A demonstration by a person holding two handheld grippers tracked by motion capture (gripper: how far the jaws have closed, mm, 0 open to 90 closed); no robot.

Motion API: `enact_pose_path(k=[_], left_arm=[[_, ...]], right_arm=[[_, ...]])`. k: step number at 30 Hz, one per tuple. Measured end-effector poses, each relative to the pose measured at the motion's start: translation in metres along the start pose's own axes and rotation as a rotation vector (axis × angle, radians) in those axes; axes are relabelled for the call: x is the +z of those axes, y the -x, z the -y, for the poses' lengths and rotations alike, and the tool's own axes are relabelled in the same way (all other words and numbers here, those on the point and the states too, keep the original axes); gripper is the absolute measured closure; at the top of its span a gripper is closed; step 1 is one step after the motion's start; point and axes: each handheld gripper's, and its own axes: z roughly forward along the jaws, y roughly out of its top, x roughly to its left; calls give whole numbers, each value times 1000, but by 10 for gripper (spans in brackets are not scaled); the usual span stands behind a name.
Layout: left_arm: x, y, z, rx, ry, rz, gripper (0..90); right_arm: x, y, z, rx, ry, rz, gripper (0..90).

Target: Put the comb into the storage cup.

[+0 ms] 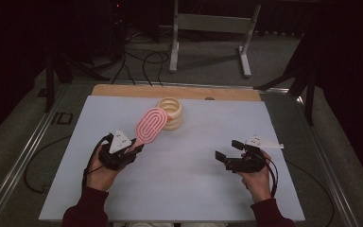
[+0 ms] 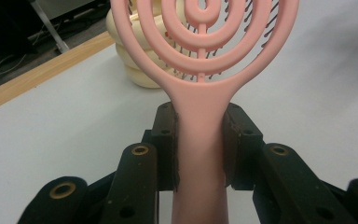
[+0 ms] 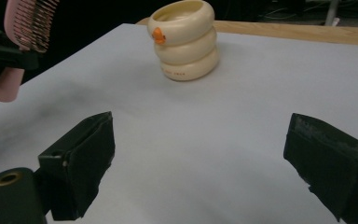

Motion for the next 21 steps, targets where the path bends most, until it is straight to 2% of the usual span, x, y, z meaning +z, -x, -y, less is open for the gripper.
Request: enact_pose_path(k=[11, 21], left_arm=[[-1, 3, -3, -7, 16, 25, 700], [0, 4, -3, -6, 14, 19, 700]], right_arm=[[12, -13, -14, -4, -27, -54, 91], [18, -22, -25, -21, -27, -80, 90]])
